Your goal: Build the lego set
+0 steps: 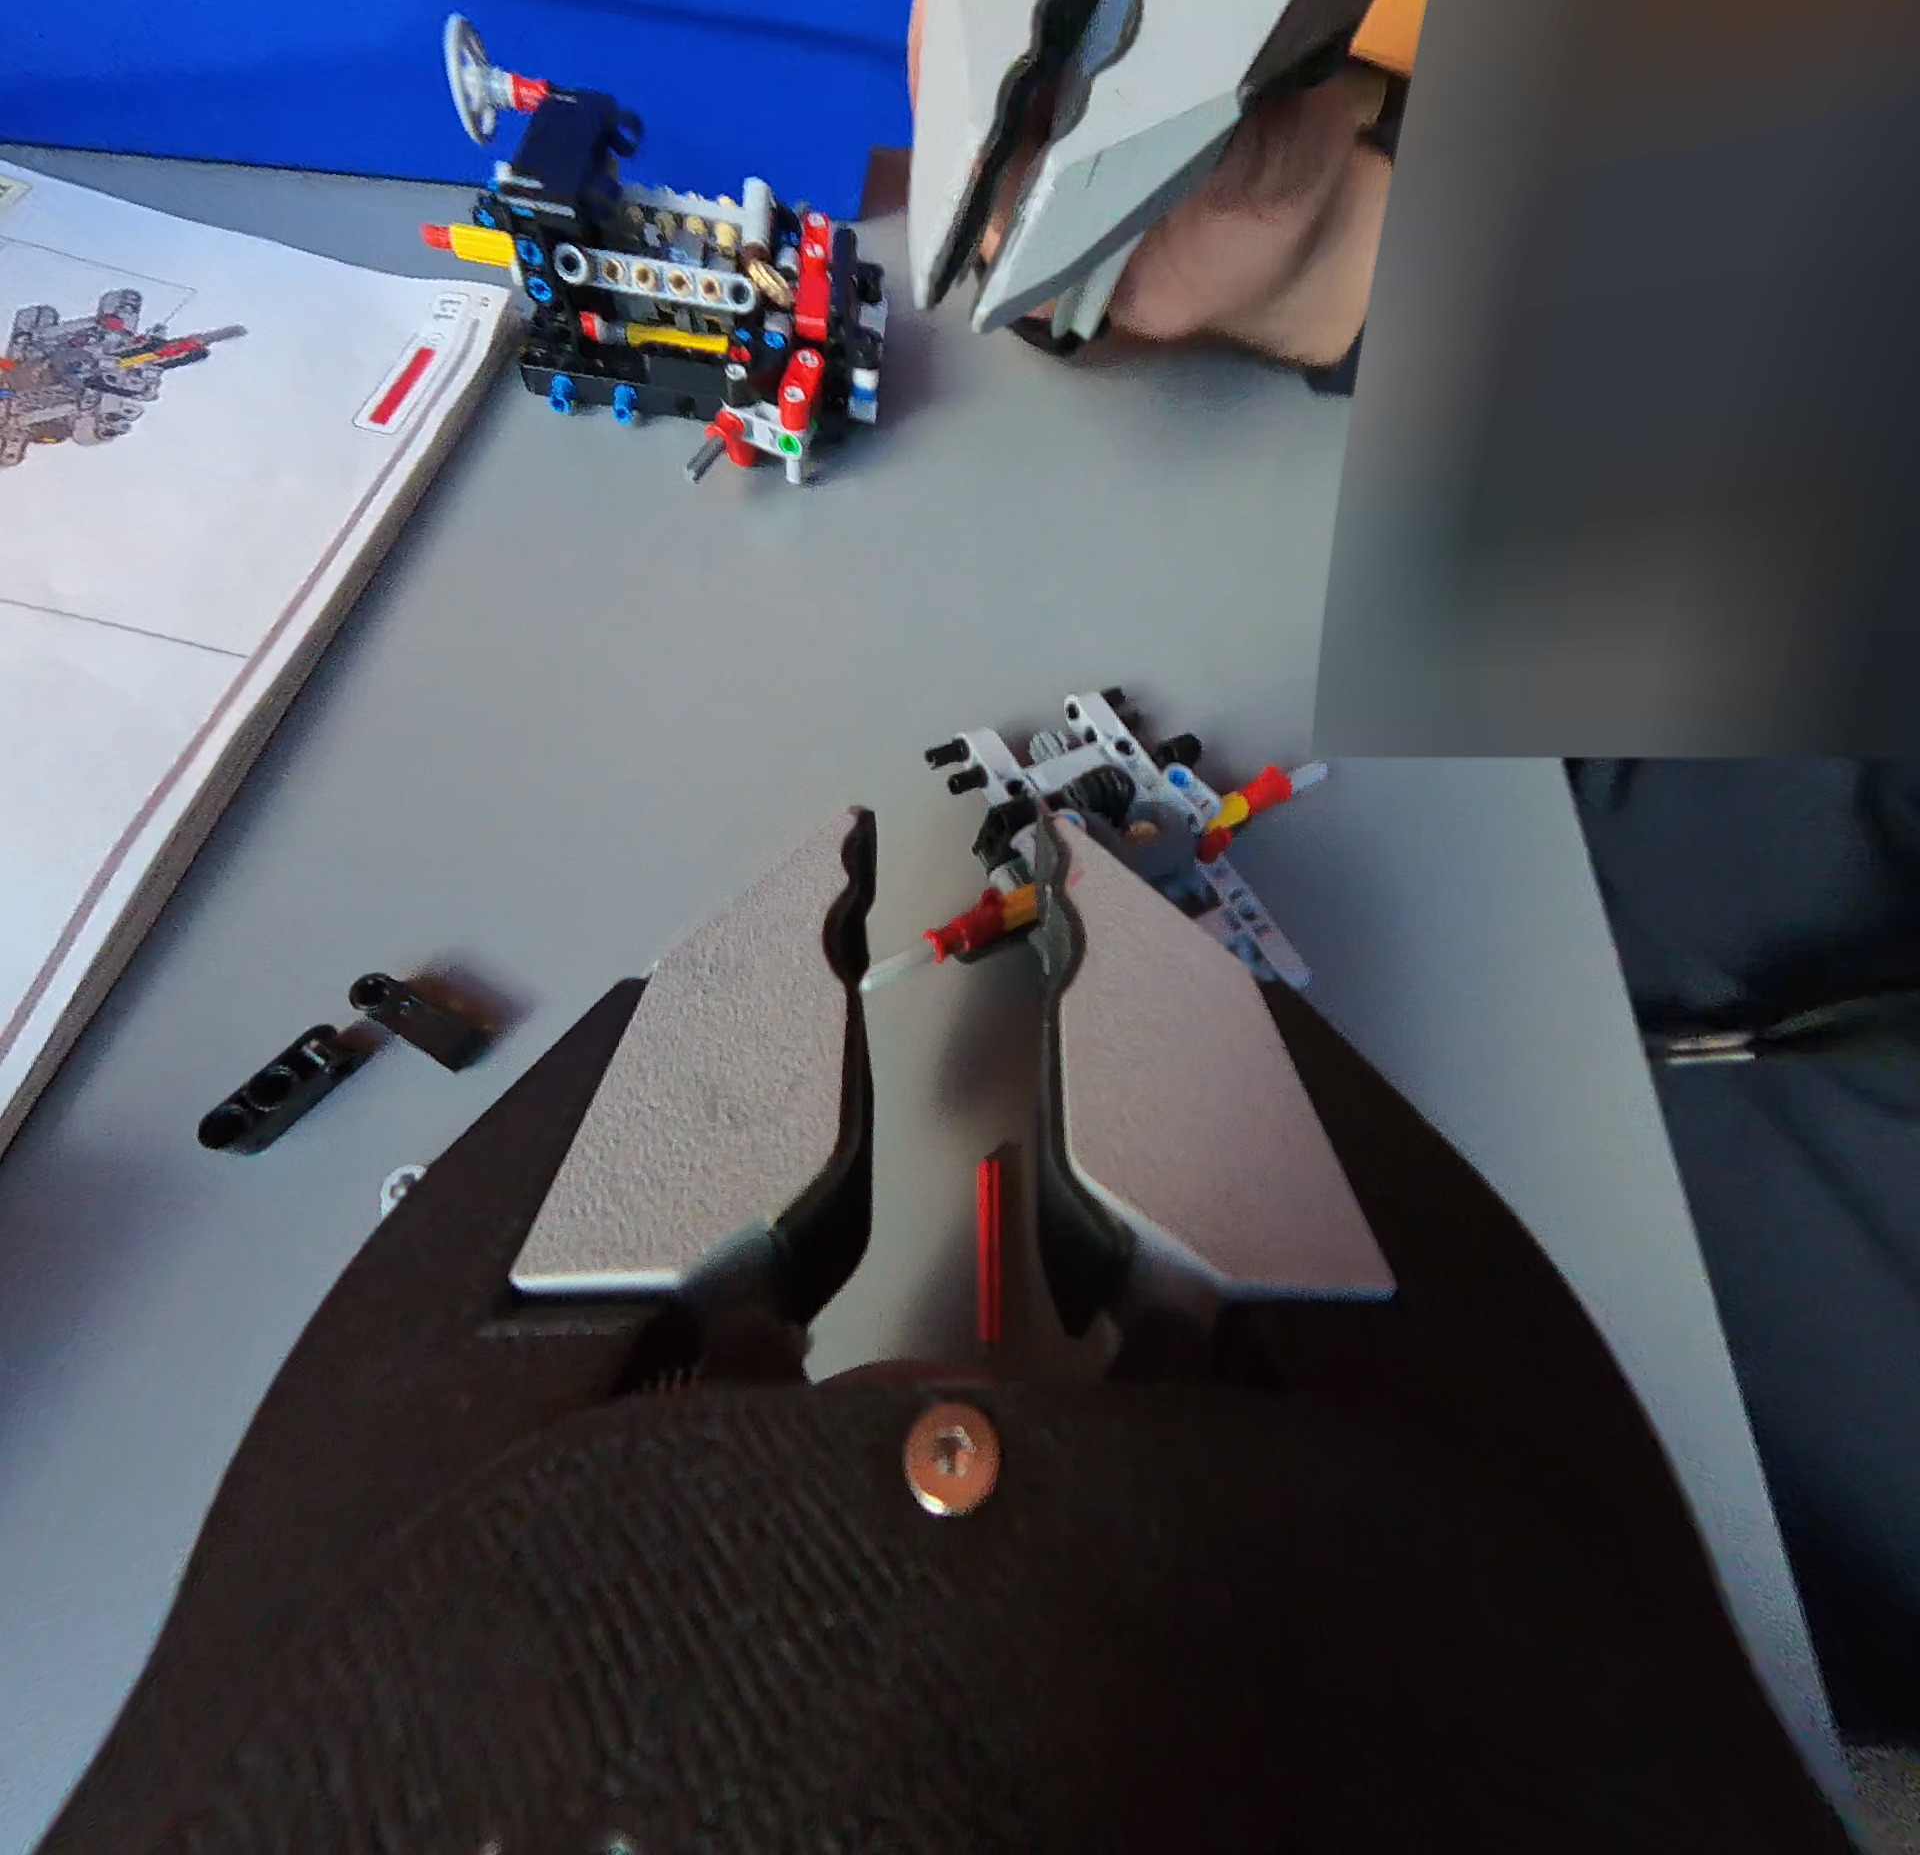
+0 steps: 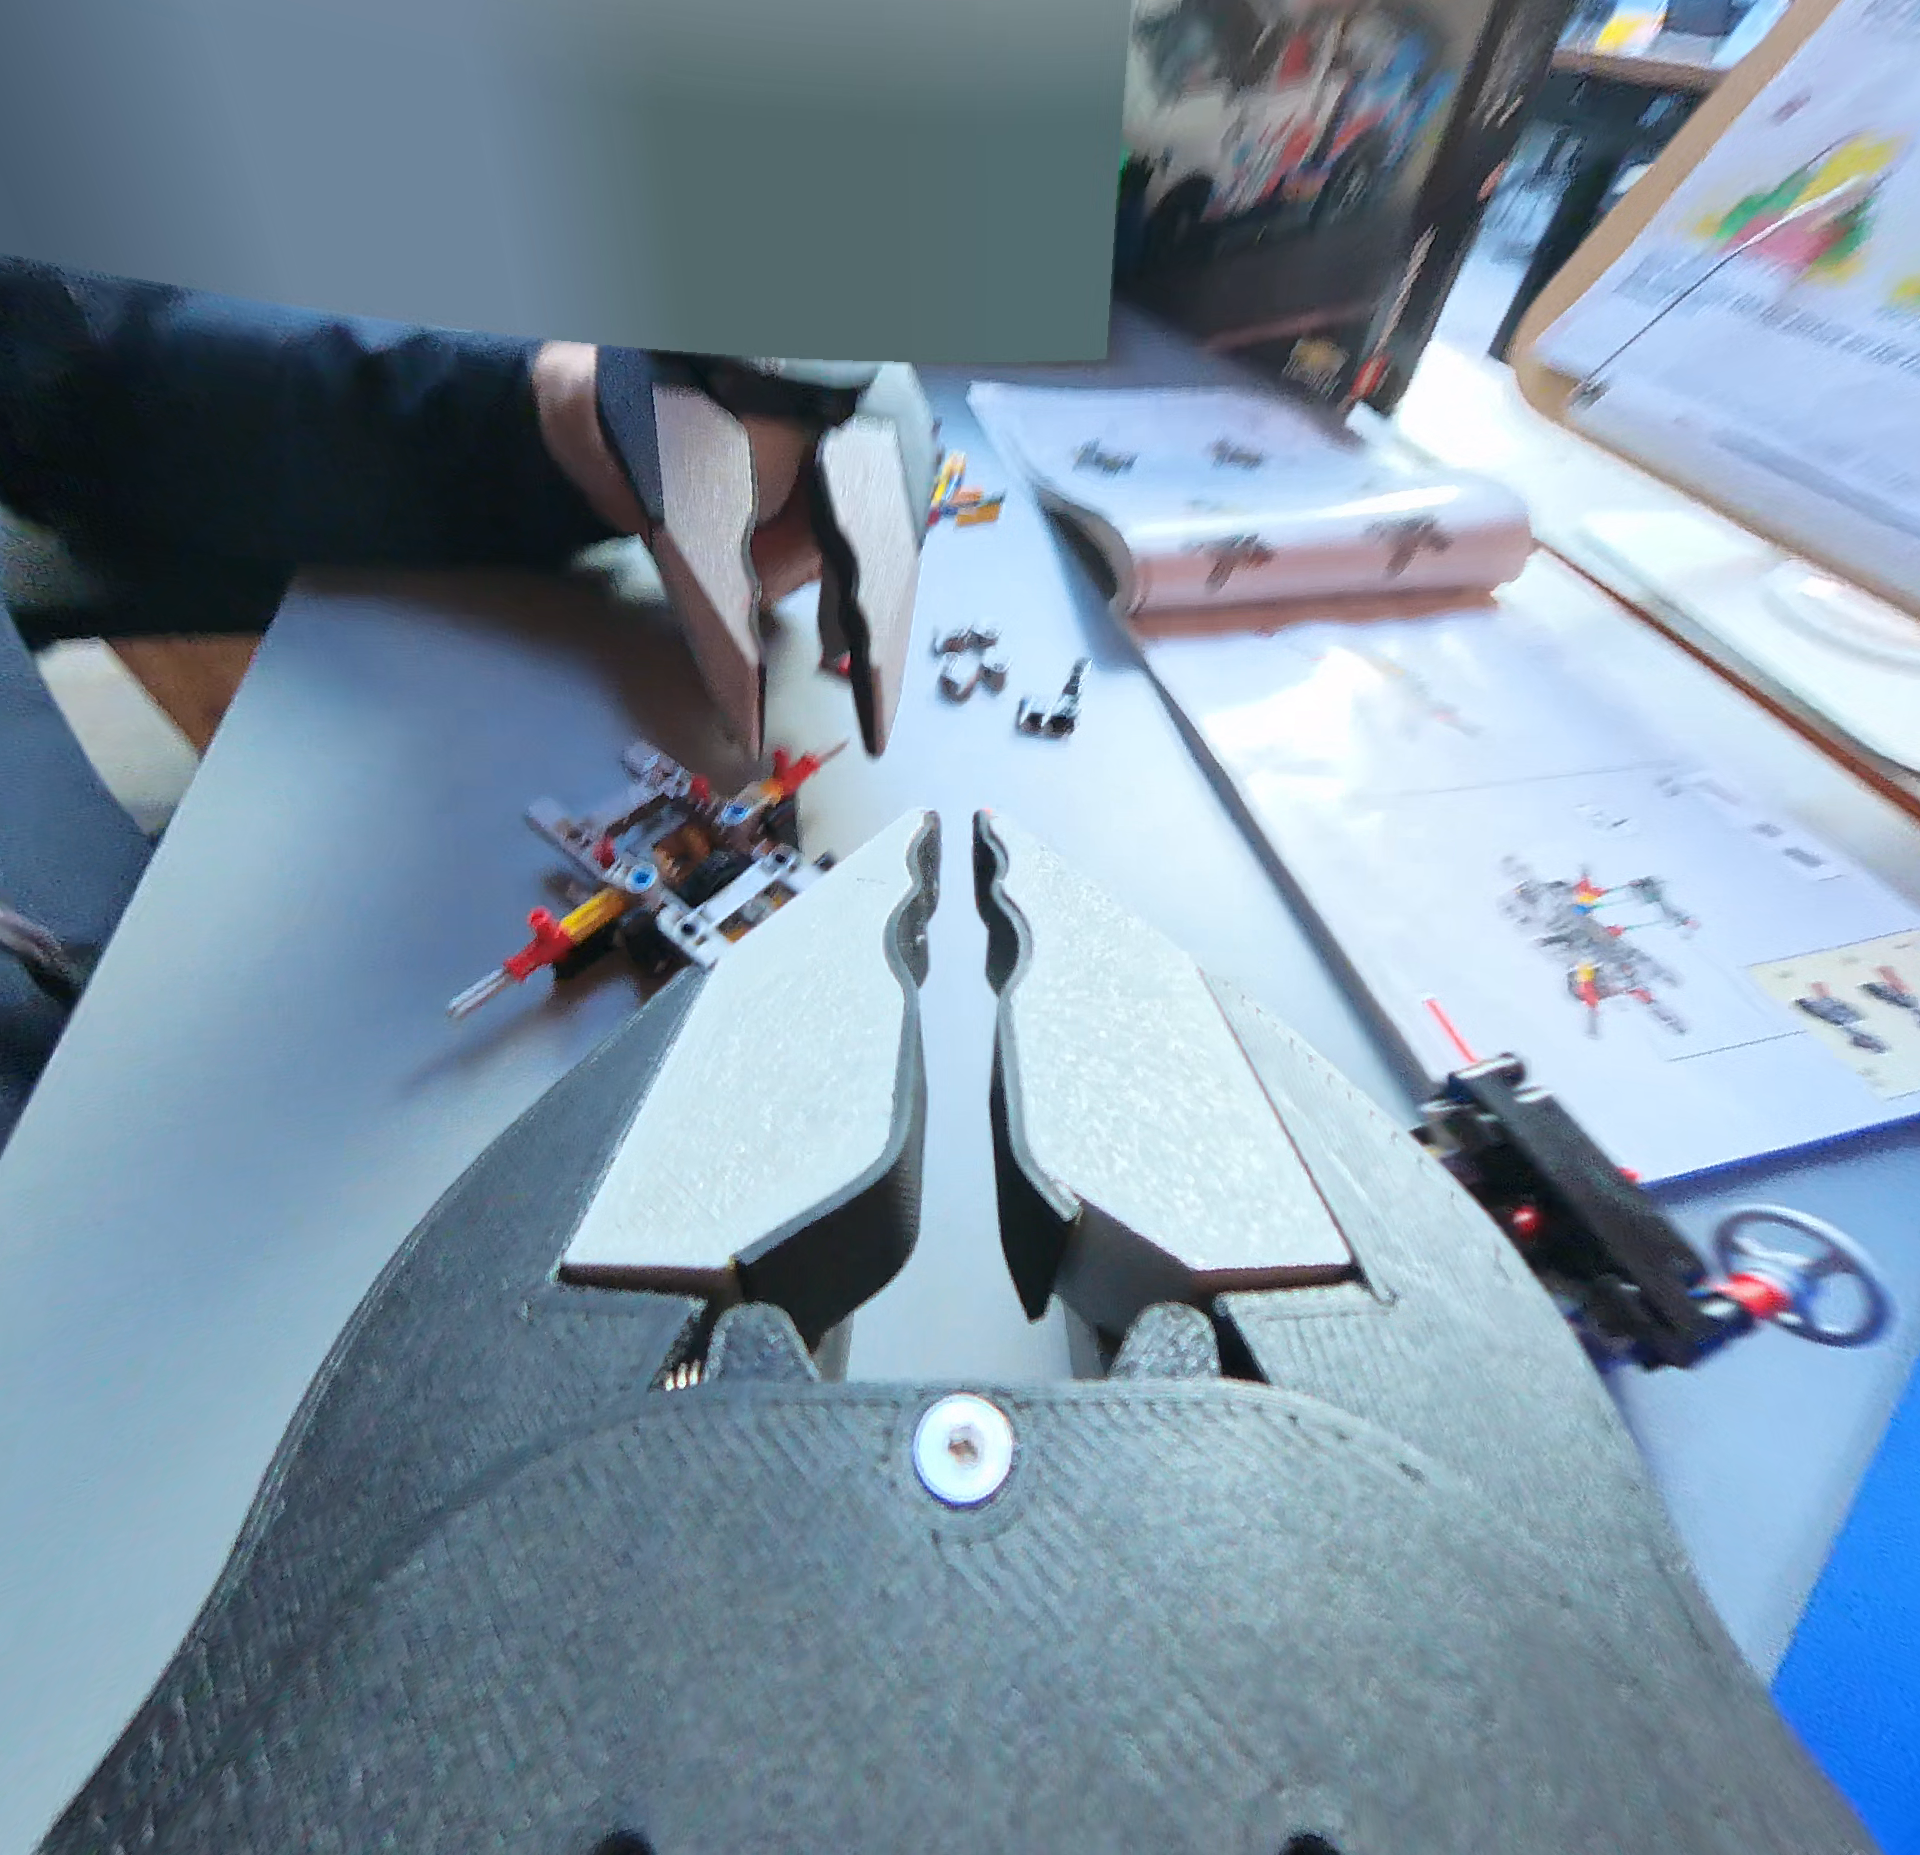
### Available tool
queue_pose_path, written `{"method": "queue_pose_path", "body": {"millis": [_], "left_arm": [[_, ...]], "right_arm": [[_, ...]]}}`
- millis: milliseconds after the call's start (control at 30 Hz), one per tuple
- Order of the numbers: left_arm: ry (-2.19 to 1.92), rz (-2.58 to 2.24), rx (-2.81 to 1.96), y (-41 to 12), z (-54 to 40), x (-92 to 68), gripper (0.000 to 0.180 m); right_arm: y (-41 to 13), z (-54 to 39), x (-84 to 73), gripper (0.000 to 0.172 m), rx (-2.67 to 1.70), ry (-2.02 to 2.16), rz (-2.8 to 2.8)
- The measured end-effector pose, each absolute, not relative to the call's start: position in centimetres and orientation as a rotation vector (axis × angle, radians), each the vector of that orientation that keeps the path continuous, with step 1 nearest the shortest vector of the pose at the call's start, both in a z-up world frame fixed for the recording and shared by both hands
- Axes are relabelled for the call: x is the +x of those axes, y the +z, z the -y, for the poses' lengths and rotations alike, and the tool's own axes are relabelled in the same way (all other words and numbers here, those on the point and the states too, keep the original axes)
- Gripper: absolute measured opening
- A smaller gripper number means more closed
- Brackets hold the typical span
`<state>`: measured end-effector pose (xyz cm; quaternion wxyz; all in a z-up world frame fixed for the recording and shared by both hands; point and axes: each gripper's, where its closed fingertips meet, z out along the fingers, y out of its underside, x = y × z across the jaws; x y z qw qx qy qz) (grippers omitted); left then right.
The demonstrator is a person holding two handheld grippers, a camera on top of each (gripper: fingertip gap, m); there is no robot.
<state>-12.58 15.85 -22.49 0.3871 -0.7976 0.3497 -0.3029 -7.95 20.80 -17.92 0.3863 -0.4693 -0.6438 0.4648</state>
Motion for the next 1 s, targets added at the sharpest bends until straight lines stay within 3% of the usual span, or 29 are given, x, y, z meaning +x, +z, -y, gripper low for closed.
{"method": "queue_pose_path", "body": {"millis": [467, 700, 1000], "left_arm": [[-0.816, -0.916, -2.01, -22.4, -14.2, -12.1, 0.025], [-0.793, -0.99, -2.019, -22.8, -13.5, -11.2, 0.027], [-0.679, -1.017, -2.092, -23.8, -13.4, -11.3, 0.028]], "right_arm": [[-20.6, -16.1, -9.1, 0.004, -1.284, 1.108, 1.735], [-20.7, -14.8, -9.0, 0.023, -1.458, 1.164, 1.648], [-22.0, -13.0, -7.9, 0.021, -1.645, 1.056, 1.551]]}}
